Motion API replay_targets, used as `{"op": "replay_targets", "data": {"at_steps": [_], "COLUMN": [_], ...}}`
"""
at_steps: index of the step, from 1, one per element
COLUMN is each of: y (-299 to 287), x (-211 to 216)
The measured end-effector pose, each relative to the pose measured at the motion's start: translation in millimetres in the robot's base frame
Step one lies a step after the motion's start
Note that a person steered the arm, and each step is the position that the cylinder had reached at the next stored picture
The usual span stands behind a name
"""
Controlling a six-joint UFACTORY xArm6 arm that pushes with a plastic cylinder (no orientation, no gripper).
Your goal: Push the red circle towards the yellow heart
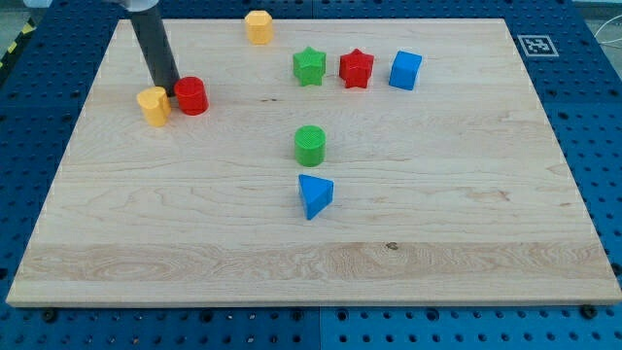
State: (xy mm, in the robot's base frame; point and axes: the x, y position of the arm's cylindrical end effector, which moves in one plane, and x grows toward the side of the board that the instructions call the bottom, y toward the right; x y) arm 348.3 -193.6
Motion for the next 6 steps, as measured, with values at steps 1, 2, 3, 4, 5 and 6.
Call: {"op": "replay_targets", "data": {"at_steps": [1,2,3,4,5,6], "y": [10.9,35.4,38.8,44.8,44.5,44.5], "x": [-9.6,-30.6,-70.2,-61.8,-11.9,21.6]}}
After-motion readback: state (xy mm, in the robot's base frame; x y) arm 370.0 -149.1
